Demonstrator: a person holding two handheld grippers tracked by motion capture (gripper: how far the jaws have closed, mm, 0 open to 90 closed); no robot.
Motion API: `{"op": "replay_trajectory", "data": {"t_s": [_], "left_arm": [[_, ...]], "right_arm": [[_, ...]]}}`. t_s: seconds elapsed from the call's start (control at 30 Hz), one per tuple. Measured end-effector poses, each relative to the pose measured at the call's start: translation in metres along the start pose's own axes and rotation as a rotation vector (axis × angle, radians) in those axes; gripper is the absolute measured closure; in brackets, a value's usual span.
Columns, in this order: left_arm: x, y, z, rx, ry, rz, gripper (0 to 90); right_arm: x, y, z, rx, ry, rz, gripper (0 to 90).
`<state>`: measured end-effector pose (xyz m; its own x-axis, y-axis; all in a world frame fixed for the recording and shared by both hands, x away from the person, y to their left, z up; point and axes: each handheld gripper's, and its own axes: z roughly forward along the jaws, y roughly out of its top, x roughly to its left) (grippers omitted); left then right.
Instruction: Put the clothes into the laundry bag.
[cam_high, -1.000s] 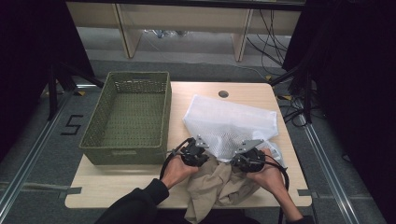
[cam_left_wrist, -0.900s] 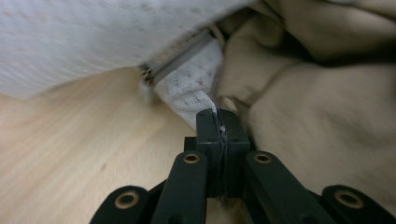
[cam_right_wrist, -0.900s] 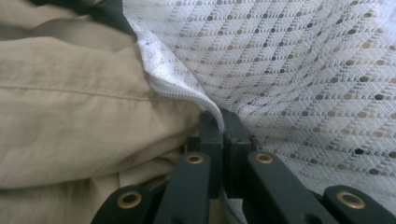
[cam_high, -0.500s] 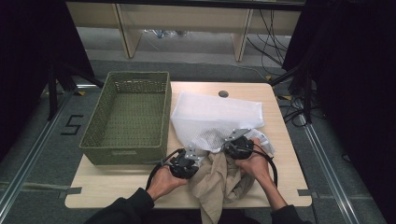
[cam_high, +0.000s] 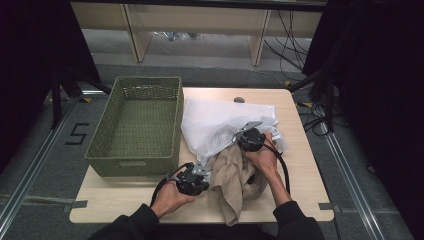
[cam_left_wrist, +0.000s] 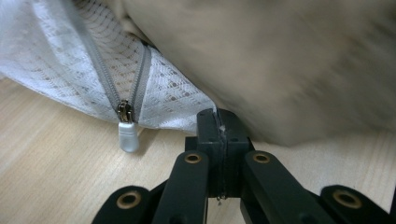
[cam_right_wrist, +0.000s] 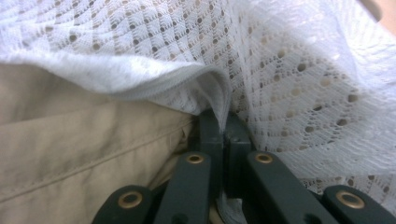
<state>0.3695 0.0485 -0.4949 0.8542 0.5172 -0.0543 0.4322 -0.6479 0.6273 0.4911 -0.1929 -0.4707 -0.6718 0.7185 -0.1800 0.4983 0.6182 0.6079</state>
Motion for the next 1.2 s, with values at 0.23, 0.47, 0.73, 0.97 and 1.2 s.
{"op": "replay_trajectory", "data": {"t_s": [0.23,0.47,0.73,0.97,1.2], "left_arm": [[0.009,-0.007,-0.007,-0.002,0.018,0.000,88.6],[0.014,-0.008,-0.021,-0.041,0.069,-0.054,67.0],[-0.031,0.007,-0.055,-0.158,-0.031,-0.002,34.9],[-0.066,0.016,-0.021,-0.038,-0.097,0.089,21.9],[-0.079,0.037,0.021,-0.055,0.003,0.086,20.6]], "right_arm": [[-0.002,0.002,-0.025,-0.019,0.035,-0.063,90.0],[-0.001,-0.017,-0.064,-0.067,0.075,-0.074,90.0],[0.004,-0.019,-0.101,-0.120,0.072,-0.097,90.0],[0.013,-0.018,-0.117,-0.131,0.087,-0.136,90.0],[0.026,-0.017,-0.126,-0.136,0.106,-0.163,90.0]]}}
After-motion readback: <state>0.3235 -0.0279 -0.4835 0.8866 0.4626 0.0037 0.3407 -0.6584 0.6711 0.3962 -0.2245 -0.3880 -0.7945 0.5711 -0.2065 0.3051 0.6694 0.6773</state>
